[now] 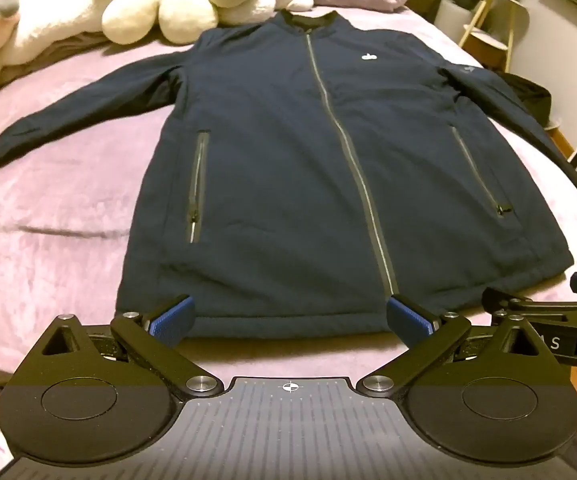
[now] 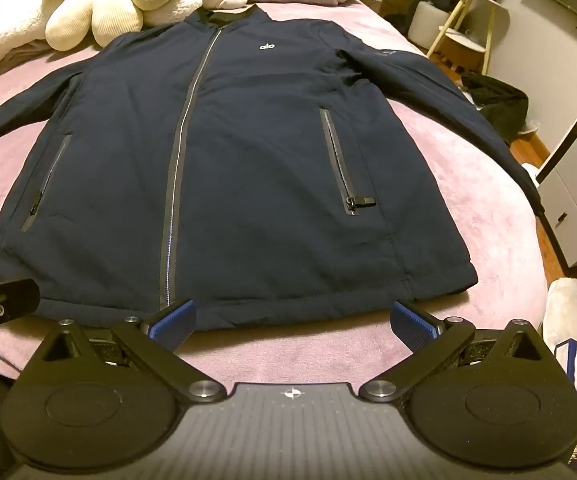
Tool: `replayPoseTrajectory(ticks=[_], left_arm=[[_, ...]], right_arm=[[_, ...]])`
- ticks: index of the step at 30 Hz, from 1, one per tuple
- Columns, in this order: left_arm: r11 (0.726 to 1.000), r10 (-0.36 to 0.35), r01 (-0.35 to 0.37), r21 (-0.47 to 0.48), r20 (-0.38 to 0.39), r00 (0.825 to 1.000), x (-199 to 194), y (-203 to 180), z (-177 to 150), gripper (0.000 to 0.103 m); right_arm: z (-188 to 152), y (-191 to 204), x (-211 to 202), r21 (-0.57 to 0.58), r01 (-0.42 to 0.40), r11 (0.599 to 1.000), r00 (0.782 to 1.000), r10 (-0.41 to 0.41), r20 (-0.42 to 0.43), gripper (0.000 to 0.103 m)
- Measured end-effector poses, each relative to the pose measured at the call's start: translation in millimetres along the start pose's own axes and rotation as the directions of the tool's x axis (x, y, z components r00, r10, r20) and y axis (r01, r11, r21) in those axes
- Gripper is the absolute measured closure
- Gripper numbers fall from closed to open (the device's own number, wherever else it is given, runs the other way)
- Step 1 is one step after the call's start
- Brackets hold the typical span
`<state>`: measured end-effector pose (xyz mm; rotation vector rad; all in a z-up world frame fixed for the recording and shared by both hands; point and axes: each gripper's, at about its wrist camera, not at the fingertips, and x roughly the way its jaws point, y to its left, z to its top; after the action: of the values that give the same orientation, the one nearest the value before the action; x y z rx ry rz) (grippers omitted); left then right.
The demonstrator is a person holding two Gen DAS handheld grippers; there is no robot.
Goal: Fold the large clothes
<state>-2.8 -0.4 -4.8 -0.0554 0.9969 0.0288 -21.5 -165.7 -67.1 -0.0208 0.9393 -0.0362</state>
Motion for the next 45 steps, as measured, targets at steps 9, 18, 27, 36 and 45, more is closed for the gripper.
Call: replayPoseTrajectory(ticks=[9, 18, 27, 36, 45], left_arm=[[1.000, -0.001, 0.001, -0.003, -0.001, 1.000, -0.3, 0.9, 0.6, 0.000], [1.000, 0.001, -0.001, -0.007, -0.002, 1.000, 0.6, 0.8, 0.4, 0.000], [1.000, 0.002, -0.002, -0.008, -0.005, 1.000, 0.8, 1.2, 0.6, 0.000], [1.000, 0.004, -0.004, -0.013, 0.000, 1.000, -0.2, 1.2, 1.1, 0.000], [1.000, 0.006, -0.006, -0.018, 0.000, 1.000, -2.2, 1.7, -0.1, 0.000]], right_arm=[[-0.2, -0.1, 0.0, 0.004, 0.000, 1.000, 1.000, 0.000, 0.001, 0.000], [-0.3, -1.7, 0.6, 0.010, -0.002, 1.000, 1.000, 0.002, 0.001, 0.000], [-1.1, -4.1, 0.7, 0.017, -0.006, 1.000, 1.000, 0.006, 0.003, 0.000], [-1.4, -4.7, -1.5, 0.022, -0.006, 1.000, 1.000, 0.006, 0.008, 0.000], [-2.0, -5.3, -2.5, 0.024, -0.008, 1.000, 1.000, 0.007, 0.011, 0.000]])
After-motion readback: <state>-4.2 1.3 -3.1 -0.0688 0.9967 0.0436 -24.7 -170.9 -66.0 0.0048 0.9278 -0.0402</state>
